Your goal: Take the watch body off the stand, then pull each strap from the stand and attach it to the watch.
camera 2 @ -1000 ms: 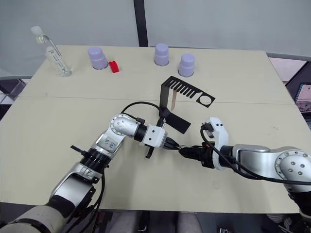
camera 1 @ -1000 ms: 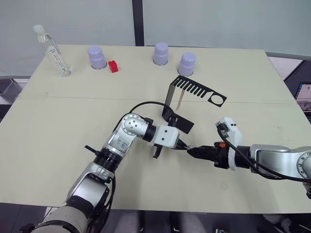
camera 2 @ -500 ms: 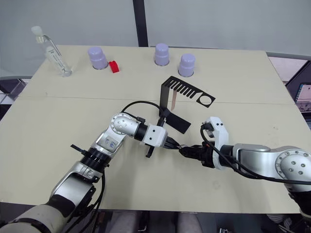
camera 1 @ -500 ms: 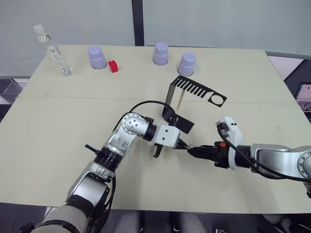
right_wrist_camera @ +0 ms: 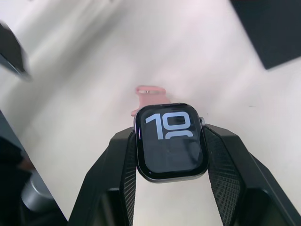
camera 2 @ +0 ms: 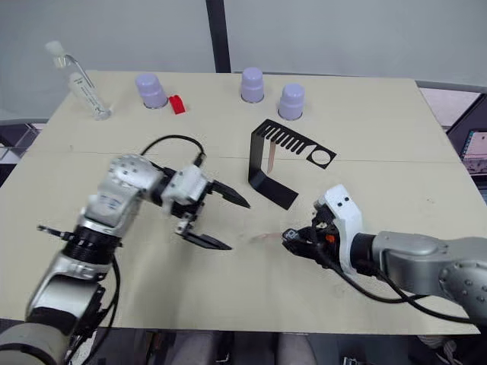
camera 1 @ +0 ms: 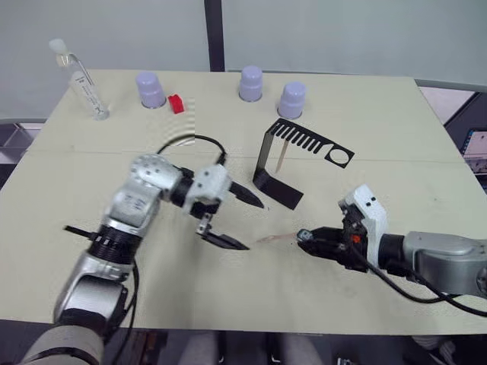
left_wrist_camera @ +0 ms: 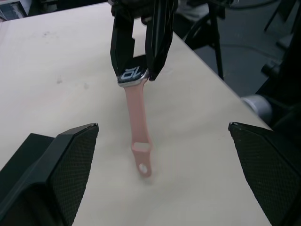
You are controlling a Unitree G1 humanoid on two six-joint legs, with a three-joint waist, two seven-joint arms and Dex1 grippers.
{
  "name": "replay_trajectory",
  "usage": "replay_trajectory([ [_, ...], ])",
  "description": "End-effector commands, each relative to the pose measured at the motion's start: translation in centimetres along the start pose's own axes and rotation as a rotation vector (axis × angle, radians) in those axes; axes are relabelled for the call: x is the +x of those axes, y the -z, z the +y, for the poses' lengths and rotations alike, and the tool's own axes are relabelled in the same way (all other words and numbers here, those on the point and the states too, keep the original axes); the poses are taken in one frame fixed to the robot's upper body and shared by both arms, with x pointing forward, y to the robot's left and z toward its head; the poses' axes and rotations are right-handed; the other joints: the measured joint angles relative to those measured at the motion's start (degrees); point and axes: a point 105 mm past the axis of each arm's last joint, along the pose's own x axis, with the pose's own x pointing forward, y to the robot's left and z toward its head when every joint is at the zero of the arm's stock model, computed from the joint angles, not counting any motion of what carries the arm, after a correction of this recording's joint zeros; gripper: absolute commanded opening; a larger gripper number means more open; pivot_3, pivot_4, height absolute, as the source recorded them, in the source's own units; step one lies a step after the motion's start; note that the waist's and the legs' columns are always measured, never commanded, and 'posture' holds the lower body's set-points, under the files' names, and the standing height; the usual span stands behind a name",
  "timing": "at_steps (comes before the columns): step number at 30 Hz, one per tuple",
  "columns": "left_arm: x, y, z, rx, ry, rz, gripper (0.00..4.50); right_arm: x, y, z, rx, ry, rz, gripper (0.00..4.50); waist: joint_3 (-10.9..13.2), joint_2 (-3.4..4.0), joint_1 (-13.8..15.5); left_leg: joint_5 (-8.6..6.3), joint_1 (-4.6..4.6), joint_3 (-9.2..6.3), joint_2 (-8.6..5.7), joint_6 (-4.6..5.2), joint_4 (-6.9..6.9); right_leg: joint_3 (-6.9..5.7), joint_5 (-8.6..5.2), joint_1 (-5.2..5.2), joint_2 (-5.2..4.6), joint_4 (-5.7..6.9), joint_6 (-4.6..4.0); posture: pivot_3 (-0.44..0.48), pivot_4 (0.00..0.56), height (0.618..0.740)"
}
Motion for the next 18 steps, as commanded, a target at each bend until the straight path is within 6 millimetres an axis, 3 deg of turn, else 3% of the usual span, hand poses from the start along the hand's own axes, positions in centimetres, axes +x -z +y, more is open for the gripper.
replay_trajectory([
  [1, -0.2, -1.3, -0.8, 0.008, 0.045, -0.032, 4.48, -0.7, -1.6, 1.2, -0.294, -0.046, -0.089, 1.58, 0.0, 0.0, 0.25, 0.0, 0.0, -0.04, -0.01, 0.0, 0.01, 0.0, 0.0, 0.03, 0.0, 0.0, 0.0, 0.0, 0.15, 0.739],
  [8, 0.1, -0.2, -0.7, 0.081, 0.002, 0.031, 4.48, -0.8, -0.1, 0.1, -0.626, -0.046, -0.1, 1.58, 0.0, -0.01, -0.05, 0.03, 0.02, 0.02, -0.04, -0.06, -0.04, 0.04, 0.0, -0.01, 0.03, 0.03, 0.01, 0.0, 0.15, 0.739],
  [18, 0.3, 0.1, -0.4, 0.12, -0.026, 0.05, 4.48, -0.6, -0.1, -0.4, -0.692, -0.054, -0.127, 1.58, 0.01, -0.02, -0.11, 0.09, 0.1, 0.04, -0.04, -0.15, 0.11, 0.07, 0.0, -0.01, 0.04, 0.33, 0.0, 0.0, 0.15, 0.739],
])
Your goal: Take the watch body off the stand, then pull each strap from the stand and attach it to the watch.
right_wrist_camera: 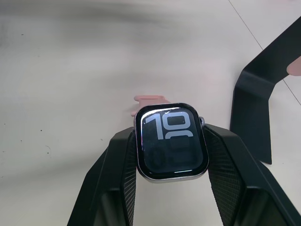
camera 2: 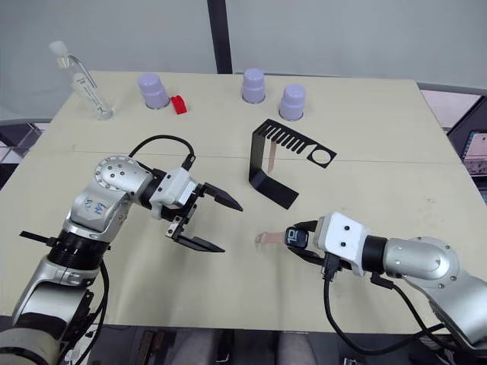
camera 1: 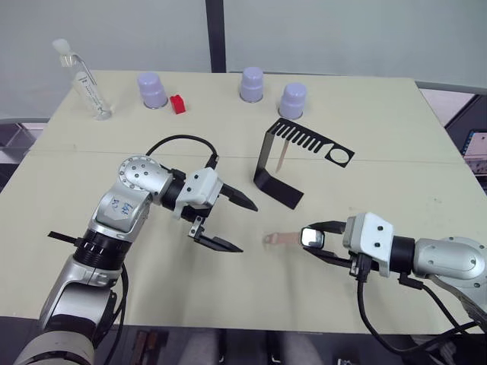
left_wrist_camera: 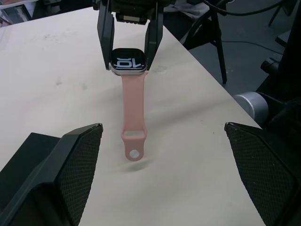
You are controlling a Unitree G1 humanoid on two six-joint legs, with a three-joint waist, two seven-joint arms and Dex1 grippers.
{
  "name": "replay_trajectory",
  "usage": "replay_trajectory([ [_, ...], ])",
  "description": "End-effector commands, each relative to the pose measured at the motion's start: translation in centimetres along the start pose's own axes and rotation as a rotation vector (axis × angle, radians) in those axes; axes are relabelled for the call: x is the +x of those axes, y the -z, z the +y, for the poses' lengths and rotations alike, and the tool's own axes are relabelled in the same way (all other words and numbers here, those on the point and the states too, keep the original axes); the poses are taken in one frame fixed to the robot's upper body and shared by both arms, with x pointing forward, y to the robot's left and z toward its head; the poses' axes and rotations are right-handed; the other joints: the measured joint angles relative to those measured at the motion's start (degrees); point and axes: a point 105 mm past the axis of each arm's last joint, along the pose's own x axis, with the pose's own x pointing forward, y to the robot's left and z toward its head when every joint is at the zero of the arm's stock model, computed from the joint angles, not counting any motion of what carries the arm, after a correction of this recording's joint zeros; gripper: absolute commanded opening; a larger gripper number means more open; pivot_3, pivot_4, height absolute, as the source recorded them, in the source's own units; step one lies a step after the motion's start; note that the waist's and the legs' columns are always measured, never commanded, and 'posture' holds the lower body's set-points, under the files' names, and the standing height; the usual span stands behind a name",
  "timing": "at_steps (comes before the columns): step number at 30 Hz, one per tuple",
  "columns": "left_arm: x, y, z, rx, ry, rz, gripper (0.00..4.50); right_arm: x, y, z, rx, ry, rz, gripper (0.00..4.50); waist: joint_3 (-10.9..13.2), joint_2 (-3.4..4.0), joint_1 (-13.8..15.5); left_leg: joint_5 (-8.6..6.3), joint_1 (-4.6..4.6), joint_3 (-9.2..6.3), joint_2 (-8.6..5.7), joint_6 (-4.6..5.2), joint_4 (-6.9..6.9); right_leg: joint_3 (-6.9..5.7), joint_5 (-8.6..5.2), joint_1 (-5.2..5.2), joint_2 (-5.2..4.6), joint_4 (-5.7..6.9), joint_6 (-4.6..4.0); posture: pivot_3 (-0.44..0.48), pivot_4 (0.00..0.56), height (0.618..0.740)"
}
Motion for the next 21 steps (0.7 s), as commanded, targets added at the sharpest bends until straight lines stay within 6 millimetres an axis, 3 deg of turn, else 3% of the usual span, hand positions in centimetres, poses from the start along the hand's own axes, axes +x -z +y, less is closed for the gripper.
replay_trajectory([
  [1, 0.1, -0.7, 0.2, 0.044, -0.008, -0.001, 4.48, -0.1, -1.1, -0.2, -0.046, 0.001, -0.037, 1.58, 0.0, 0.0, 0.0, 0.0, 0.0, -0.01, 0.0, 0.0, 0.0, 0.0, 0.0, 0.0, 0.0, 0.0, 0.0, 0.0, 0.15, 0.739],
  [7, 0.2, -0.8, 0.5, 0.071, -0.031, 0.002, 4.48, 0.0, -1.4, -0.7, 0.036, 0.02, -0.054, 1.58, 0.0, 0.0, 0.0, 0.05, 0.0, 0.0, 0.0, -0.09, 0.0, 0.0, 0.0, 0.0, 0.0, 0.0, 0.0, 0.0, 0.15, 0.739],
  [10, 0.4, -0.5, 0.8, 0.129, -0.065, 0.025, 4.48, 0.2, -1.5, -1.0, 0.223, 0.032, -0.066, 1.58, 0.0, 0.0, 0.0, 0.05, 0.0, -0.01, 0.0, -0.09, 0.02, 0.0, 0.0, 0.0, 0.0, 0.02, 0.0, 0.0, 0.15, 0.739],
  [17, 2.6, 0.0, 1.5, 0.248, -0.153, 0.037, 4.48, 1.6, -1.2, -0.8, 0.889, 0.013, -0.054, 1.58, 0.0, 0.0, -0.07, 0.07, 0.02, -0.04, 0.0, -0.13, -0.01, -0.02, 0.01, 0.0, -0.04, 0.02, -0.01, 0.0, 0.15, 0.739],
  [21, 3.7, -0.2, 1.9, 0.232, -0.187, 0.015, 4.48, 1.9, -1.8, -0.7, 1.047, 0.001, -0.051, 1.58, 0.0, -0.01, -0.01, 0.06, -0.02, -0.02, 0.0, -0.11, 0.01, -0.04, 0.01, 0.0, -0.06, -0.01, -0.01, 0.0, 0.15, 0.739],
])
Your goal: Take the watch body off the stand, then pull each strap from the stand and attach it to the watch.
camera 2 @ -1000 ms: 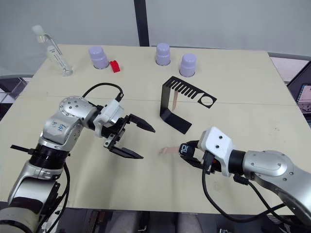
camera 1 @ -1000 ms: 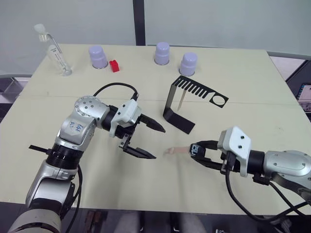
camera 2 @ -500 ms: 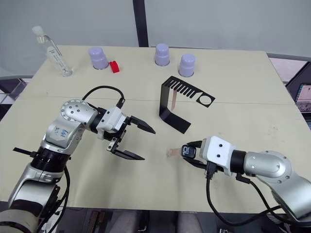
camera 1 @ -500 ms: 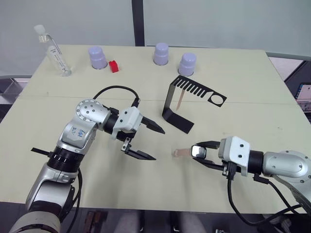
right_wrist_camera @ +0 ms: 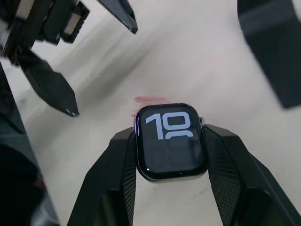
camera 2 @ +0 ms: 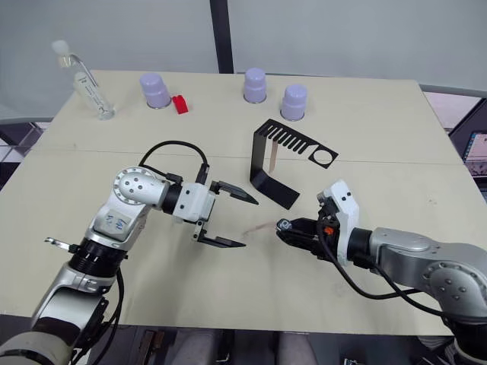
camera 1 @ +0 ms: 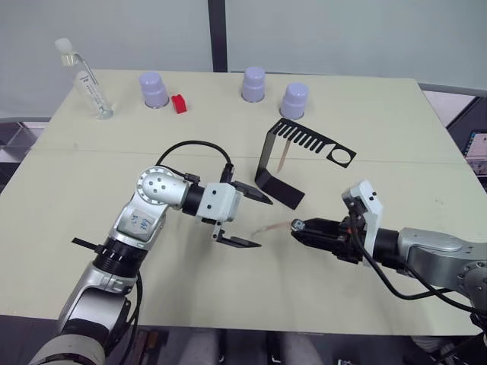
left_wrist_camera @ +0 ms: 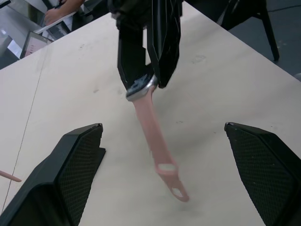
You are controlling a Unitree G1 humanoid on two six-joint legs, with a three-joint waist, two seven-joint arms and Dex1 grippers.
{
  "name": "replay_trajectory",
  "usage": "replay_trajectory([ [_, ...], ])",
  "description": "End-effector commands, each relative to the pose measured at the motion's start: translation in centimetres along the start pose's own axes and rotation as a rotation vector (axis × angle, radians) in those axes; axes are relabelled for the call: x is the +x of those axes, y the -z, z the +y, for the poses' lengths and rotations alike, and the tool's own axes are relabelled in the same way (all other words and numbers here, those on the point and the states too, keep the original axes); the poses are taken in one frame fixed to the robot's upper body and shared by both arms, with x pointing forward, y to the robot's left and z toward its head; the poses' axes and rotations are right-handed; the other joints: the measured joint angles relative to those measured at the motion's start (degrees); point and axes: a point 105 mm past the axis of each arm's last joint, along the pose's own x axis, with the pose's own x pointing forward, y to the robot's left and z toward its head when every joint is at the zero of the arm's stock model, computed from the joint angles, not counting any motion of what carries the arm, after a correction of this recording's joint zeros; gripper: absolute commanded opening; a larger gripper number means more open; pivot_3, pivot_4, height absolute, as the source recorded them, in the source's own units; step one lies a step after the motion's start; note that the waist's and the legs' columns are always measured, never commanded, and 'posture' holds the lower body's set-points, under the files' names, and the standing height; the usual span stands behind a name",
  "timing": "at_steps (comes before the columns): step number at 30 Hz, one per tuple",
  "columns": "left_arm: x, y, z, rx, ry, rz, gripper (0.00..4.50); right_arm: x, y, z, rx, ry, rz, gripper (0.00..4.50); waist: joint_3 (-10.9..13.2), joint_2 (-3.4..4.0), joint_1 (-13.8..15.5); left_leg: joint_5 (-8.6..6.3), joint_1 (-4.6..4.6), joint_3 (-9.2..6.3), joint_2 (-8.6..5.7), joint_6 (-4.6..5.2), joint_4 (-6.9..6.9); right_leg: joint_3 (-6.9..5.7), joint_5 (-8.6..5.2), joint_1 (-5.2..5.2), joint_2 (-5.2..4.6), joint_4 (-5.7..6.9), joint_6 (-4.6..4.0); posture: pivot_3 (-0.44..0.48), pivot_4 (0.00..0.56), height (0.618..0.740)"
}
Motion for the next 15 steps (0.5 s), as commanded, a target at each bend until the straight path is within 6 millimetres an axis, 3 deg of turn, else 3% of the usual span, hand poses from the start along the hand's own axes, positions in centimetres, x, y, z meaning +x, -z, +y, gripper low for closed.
replay_trajectory([
  [1, 1.0, -0.6, 0.5, 0.017, -0.039, -0.02, 4.48, 0.0, -0.9, 1.2, 0.103, -0.027, -0.011, 1.58, 0.0, 0.0, -0.07, -0.02, 0.0, 0.02, 0.0, 0.03, 0.01, 0.0, 0.0, 0.0, 0.0, 0.01, 0.0, 0.0, 0.15, 0.739],
  [3, 1.3, -0.4, 0.5, 0.011, -0.05, -0.02, 4.48, 0.2, -1.1, 1.4, 0.128, -0.019, -0.008, 1.58, 0.0, 0.0, -0.09, -0.05, -0.02, 0.03, 0.0, 0.12, 0.04, 0.01, 0.01, 0.0, 0.01, 0.01, 0.01, 0.0, 0.15, 0.739],
  [6, 1.8, 0.2, 0.5, -0.012, -0.058, 0.0, 3.31, 0.2, -1.3, 1.4, 0.158, -0.007, -0.006, 1.58, 0.0, 0.0, -0.2, -0.12, 0.0, 0.03, 0.0, 0.27, 0.03, 0.01, 0.01, 0.0, 0.03, 0.05, 0.01, 0.0, 0.15, 0.739],
  [15, 2.9, 0.5, 0.6, -0.046, -0.097, 0.003, 3.31, 0.3, -1.6, 1.1, 0.203, 0.015, -0.024, 1.58, 0.0, 0.0, -0.05, -0.14, -0.04, 0.02, 0.0, 0.33, 0.08, 0.01, 0.02, 0.0, 0.03, 0.04, 0.04, 0.0, 0.15, 0.739],
])
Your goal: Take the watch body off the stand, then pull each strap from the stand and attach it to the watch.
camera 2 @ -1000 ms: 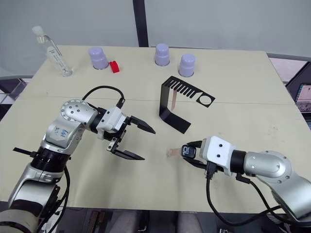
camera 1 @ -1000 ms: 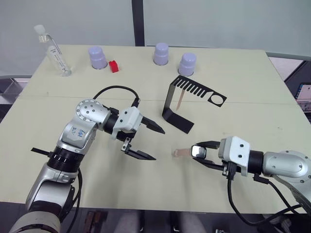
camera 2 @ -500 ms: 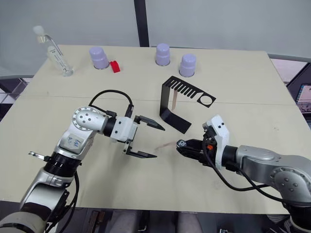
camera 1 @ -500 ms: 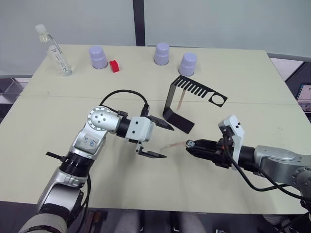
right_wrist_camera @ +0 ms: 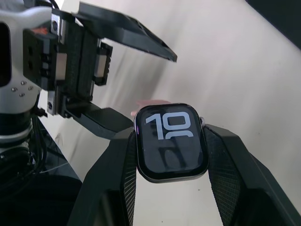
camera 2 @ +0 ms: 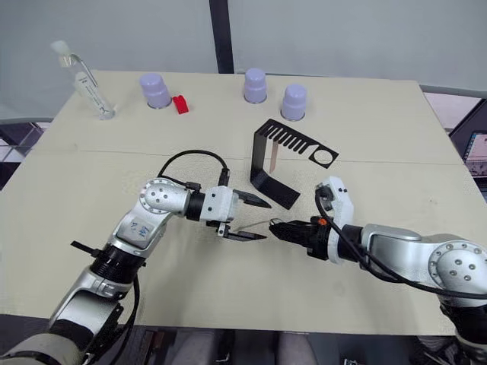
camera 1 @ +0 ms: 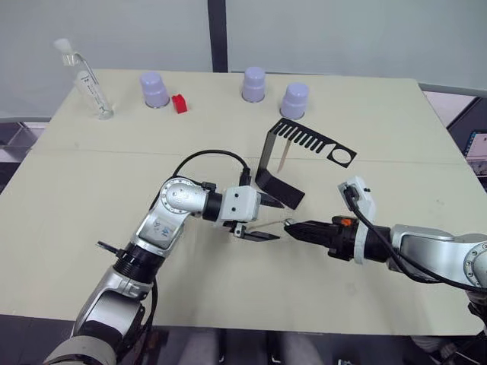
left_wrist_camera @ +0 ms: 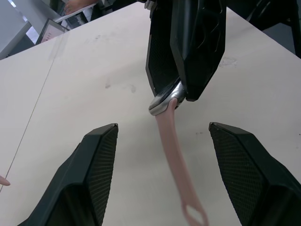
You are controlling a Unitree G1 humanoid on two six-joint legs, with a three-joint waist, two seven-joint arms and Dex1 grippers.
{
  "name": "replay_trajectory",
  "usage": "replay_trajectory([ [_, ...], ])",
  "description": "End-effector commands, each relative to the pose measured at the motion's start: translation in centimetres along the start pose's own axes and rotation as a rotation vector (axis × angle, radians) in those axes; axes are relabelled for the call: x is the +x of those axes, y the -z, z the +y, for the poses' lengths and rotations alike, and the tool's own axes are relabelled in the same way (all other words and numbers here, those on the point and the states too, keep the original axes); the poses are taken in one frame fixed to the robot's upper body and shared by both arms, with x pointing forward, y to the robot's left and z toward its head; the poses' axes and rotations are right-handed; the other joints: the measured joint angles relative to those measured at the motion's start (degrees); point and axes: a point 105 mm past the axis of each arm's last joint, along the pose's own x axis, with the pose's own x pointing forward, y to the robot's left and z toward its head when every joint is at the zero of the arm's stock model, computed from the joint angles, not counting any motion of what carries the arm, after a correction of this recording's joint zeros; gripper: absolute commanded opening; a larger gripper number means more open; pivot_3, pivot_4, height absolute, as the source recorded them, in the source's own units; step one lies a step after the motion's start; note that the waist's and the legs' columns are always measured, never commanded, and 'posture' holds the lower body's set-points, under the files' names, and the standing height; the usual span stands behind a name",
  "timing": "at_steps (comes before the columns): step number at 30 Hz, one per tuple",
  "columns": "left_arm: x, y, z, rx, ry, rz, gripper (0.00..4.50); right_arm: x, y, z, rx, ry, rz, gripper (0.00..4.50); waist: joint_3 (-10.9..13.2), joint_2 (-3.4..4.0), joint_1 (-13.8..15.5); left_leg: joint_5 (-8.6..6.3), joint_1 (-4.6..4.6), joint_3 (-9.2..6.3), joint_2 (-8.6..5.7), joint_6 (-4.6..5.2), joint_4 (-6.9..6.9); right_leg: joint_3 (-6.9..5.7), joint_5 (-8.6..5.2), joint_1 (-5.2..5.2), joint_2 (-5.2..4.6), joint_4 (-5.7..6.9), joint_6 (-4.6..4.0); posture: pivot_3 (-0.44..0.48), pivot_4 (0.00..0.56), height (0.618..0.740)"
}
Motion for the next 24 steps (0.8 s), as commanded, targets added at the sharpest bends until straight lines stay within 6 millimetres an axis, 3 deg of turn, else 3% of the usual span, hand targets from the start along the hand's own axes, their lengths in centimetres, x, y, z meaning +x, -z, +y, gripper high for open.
replay_trajectory([
  [1, 0.25, -0.54, 0.37, 0.031, -0.024, -0.003, 3.31, -0.17, -0.39, 0.4, 0.002, -0.007, -0.02, 1.58, 0.0, 0.0, -0.03, 0.0, 0.0, 0.0, 0.0, 0.0, 0.0, 0.0, 0.0, 0.0, 0.0, 0.0, 0.0, 0.0, 0.15, 0.739],
  [5, 0.54, -0.43, 0.65, 0.032, -0.043, 0.0, 3.31, -0.14, -0.45, 0.33, 0.008, -0.005, -0.025, 1.58, 0.0, 0.0, -0.03, 0.0, 0.0, 0.0, 0.0, 0.0, -0.01, 0.0, 0.0, 0.0, 0.0, 0.0, 0.0, 0.0, 0.15, 0.739],
  [8, 0.79, -0.6, 0.58, 0.034, -0.041, -0.013, 2.49, -0.12, -0.44, 0.36, 0.005, -0.005, -0.022, 1.58, 0.0, 0.0, -0.04, 0.0, 0.0, 0.0, 0.0, 0.0, -0.01, 0.0, 0.0, 0.0, 0.0, -0.01, 0.0, 0.0, 0.15, 0.739],
  [9, 0.88, -0.54, 0.52, 0.034, -0.04, -0.01, 2.03, -0.1, -0.45, 0.36, 0.004, -0.004, -0.022, 1.58, 0.0, 0.0, -0.04, 0.0, 0.0, 0.0, 0.0, 0.0, -0.01, 0.0, 0.0, 0.0, 0.0, -0.01, 0.0, 0.0, 0.15, 0.739],
  [24, 0.71, 0.13, 0.87, 0.046, -0.059, 0.013, 2.03, -0.08, -0.43, 0.35, -0.002, 0.0, -0.015, 1.58, 0.0, 0.0, -0.04, 0.0, 0.0, -0.01, 0.0, 0.0, -0.02, 0.0, 0.0, 0.0, -0.01, -0.02, 0.0, 0.0, 0.15, 0.739],
])
